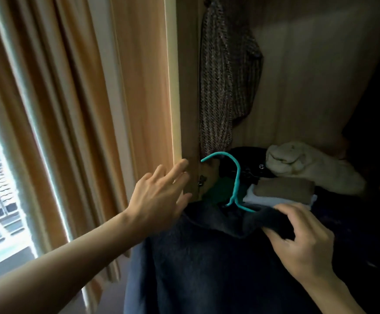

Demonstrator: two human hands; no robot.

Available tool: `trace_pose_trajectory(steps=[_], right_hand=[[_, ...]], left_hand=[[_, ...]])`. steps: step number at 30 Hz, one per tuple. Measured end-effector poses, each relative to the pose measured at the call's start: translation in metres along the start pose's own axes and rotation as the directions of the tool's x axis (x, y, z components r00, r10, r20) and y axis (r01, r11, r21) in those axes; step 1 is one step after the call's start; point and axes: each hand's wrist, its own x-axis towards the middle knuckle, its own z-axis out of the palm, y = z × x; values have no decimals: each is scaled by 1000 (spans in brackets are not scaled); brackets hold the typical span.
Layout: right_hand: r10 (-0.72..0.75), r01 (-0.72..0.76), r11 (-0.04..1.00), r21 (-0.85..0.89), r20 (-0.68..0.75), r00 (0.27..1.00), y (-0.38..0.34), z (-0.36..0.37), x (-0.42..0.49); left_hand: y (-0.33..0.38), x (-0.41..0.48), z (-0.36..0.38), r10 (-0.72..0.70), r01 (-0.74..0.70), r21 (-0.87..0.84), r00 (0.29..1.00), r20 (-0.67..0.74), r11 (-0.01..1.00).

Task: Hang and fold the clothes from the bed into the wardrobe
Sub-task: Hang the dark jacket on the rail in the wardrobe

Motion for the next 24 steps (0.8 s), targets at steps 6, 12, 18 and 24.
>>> trace_pose_trajectory(steps=[6, 12, 18, 24], right_hand=[[11, -11, 999, 33, 1, 1000, -23, 25, 10], [12, -13, 1000, 21, 42, 999, -52, 56, 26], [4, -6, 1000, 29, 89, 996, -94, 84, 31], [0, -3, 1000, 29, 113, 994, -122, 108, 37]], left_hand=[[-33, -19, 10, -36, 36, -23, 999, 6, 999], [-76, -38, 16, -116, 116, -41, 993, -9, 992], [-116, -55, 25, -194, 197, -62, 980, 45, 978], [-134, -66, 35, -123, 123, -146, 992, 9, 982]])
